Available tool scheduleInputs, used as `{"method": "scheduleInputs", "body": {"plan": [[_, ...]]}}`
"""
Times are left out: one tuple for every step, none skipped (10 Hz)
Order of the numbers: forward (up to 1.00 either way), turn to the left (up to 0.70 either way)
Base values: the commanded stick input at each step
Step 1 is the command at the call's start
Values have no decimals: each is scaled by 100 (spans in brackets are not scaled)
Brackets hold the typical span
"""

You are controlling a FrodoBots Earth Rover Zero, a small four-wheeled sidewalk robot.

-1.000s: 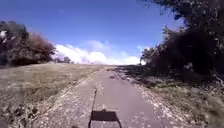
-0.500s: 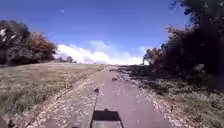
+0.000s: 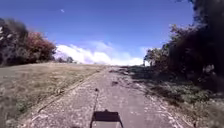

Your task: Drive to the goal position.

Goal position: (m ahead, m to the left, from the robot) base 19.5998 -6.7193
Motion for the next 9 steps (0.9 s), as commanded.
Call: {"method": "scheduleInputs", "body": {"plan": [[100,0],[100,0],[100,0],[100,0],[100,0],[100,0],[100,0],[100,0],[100,0]]}}
